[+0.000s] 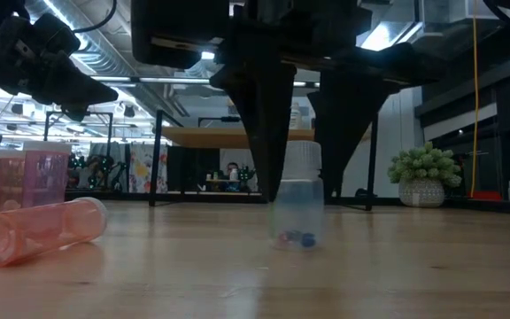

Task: Pick and place medicine bottles onto shelf by color
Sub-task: Put the transparent pill bottle on the shelf

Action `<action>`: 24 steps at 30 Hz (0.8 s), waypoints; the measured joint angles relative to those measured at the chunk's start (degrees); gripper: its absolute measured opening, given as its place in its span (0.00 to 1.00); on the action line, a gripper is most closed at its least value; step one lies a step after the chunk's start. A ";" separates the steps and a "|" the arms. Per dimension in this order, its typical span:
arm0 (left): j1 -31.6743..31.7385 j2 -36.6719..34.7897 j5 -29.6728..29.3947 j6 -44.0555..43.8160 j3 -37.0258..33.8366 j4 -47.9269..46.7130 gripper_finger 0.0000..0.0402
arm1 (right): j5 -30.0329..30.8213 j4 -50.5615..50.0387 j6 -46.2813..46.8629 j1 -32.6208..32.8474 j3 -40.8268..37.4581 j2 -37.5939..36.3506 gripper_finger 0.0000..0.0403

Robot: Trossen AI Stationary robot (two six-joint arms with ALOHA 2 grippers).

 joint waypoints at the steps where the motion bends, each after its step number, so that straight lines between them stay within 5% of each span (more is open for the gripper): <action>1: -0.01 0.00 0.00 0.00 0.00 0.00 0.00 | 0.00 -0.20 -0.13 0.00 0.00 0.00 0.40; 13: -0.01 0.01 0.00 0.00 0.00 -0.02 0.00 | 0.59 -4.96 -14.18 -4.64 1.29 -4.24 0.40; 24: -0.02 0.02 0.00 -0.02 0.00 -0.02 0.00 | 10.32 -7.48 -31.94 -13.07 1.36 -14.92 0.40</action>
